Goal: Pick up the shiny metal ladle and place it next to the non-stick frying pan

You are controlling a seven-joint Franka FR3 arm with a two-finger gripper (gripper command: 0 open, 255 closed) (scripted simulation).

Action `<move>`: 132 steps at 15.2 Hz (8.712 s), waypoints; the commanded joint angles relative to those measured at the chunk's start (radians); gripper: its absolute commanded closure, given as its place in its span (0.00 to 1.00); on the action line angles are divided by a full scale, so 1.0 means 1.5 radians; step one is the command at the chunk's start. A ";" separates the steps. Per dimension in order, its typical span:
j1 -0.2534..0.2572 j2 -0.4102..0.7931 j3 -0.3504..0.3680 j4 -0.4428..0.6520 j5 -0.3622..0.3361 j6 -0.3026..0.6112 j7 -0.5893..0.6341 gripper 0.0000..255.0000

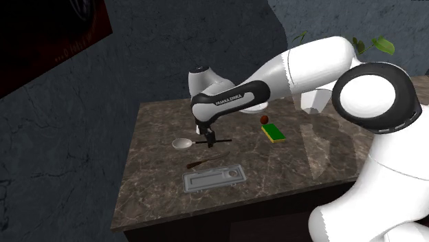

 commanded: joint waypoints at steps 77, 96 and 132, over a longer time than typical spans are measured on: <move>-0.195 0.056 -0.156 0.163 -0.012 -0.060 -0.223 1.00; -0.252 0.253 -0.248 0.440 -0.070 -0.127 -0.436 1.00; -0.264 0.253 -0.252 0.366 -0.081 -0.058 -0.415 0.00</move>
